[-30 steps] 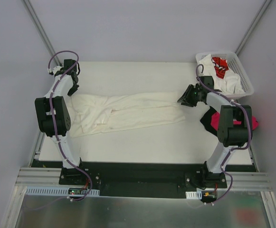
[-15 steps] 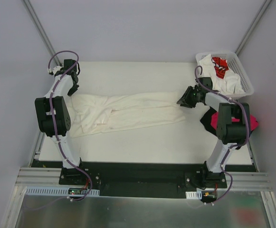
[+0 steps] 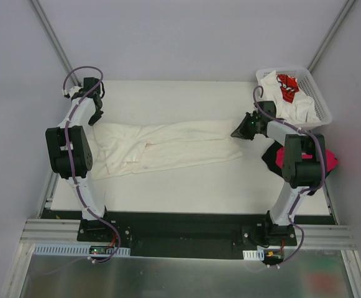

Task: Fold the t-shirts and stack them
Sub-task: Fold the other side of the tshirt into a rectangle

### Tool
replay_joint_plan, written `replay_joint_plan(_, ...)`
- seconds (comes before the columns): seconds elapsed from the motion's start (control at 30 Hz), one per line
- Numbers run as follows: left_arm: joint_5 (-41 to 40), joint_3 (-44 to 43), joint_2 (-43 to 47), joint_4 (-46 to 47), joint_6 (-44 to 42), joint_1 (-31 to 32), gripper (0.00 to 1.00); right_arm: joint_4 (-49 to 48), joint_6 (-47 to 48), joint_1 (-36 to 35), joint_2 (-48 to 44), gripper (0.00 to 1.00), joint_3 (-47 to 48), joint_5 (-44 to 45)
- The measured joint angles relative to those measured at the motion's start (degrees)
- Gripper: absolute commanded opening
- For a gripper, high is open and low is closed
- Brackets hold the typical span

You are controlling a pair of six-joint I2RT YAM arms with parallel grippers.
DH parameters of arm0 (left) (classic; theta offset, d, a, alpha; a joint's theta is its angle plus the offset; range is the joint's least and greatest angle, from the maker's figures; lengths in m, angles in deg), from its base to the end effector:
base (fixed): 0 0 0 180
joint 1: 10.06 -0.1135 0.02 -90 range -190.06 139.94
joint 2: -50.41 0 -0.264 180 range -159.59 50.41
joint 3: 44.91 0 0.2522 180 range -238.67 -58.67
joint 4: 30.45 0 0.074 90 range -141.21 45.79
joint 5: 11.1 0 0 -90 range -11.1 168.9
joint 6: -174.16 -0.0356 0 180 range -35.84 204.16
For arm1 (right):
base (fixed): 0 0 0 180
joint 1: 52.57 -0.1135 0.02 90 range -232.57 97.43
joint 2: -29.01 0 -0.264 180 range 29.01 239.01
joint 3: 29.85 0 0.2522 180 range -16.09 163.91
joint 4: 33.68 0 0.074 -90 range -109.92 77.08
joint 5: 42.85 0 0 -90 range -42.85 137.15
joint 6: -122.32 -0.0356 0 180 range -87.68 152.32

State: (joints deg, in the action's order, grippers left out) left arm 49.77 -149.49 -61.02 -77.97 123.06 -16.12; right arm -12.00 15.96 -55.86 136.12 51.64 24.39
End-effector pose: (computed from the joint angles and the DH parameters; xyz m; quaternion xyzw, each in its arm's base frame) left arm 0.4239 0.0624 0.2437 -0.4234 0.8220 0.1460 0.3517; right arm 0.3961 0.0366 0.1783 0.0325 0.9153 0.2420 0.3203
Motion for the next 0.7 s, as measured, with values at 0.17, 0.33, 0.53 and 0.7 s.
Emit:
replay_joint_plan(0.17, 0.0, 0.0, -0.02, 0.0, 0.0, 0.0, 0.0, -0.04, -0.13, -0.24, 0.04, 0.11, -0.09, -0.02)
replay_joint_plan(0.33, -0.02, 0.0, -0.11, 0.0, 0.0, 0.0, 0.0, 0.44, -0.59, -0.24, 0.33, 0.32, 0.44, -0.11)
replay_joint_plan(0.53, 0.0, 0.0, -0.13, 0.0, 0.0, 0.0, 0.0, 1.14, -0.22, -0.24, 0.33, 0.32, 0.59, 0.0)
replay_joint_plan(0.7, 0.0, 0.0, -0.31, 0.0, 0.0, 0.0, 0.0, 1.38, 0.0, -0.24, 0.31, 0.31, 0.2, 0.02)
